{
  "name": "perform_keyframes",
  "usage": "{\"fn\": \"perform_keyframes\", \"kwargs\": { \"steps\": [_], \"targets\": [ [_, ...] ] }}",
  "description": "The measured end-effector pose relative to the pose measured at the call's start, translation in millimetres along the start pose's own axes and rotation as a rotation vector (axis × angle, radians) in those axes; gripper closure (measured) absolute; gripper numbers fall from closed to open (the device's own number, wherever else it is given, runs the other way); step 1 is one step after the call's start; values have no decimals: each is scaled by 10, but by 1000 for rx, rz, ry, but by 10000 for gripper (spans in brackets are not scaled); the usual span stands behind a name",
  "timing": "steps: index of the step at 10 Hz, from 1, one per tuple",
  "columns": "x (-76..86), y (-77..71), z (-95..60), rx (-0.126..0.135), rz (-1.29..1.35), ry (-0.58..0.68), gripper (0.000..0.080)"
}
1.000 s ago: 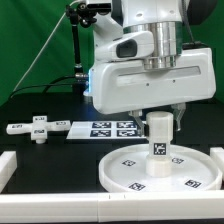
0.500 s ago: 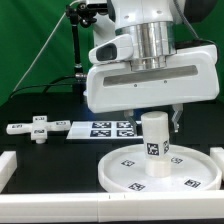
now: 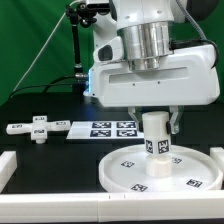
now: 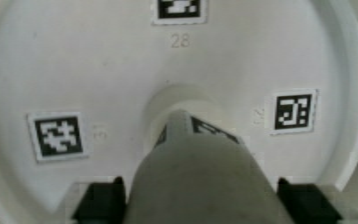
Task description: Assemble round table
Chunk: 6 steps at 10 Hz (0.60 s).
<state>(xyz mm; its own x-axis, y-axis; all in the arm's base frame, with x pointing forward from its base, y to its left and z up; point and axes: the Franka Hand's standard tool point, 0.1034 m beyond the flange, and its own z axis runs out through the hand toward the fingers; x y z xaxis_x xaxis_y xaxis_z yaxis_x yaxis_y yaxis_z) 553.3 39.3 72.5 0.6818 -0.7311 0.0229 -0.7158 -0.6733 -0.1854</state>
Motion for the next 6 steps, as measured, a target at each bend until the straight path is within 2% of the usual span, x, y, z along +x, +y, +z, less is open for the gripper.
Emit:
{"fn": "perform_keyframes", "kwargs": {
  "steps": [3,6],
  "targets": [
    [7,-9,-4,9,176,-13,390],
    [5,-7,-1,13,175,-15,390]
  ]
}}
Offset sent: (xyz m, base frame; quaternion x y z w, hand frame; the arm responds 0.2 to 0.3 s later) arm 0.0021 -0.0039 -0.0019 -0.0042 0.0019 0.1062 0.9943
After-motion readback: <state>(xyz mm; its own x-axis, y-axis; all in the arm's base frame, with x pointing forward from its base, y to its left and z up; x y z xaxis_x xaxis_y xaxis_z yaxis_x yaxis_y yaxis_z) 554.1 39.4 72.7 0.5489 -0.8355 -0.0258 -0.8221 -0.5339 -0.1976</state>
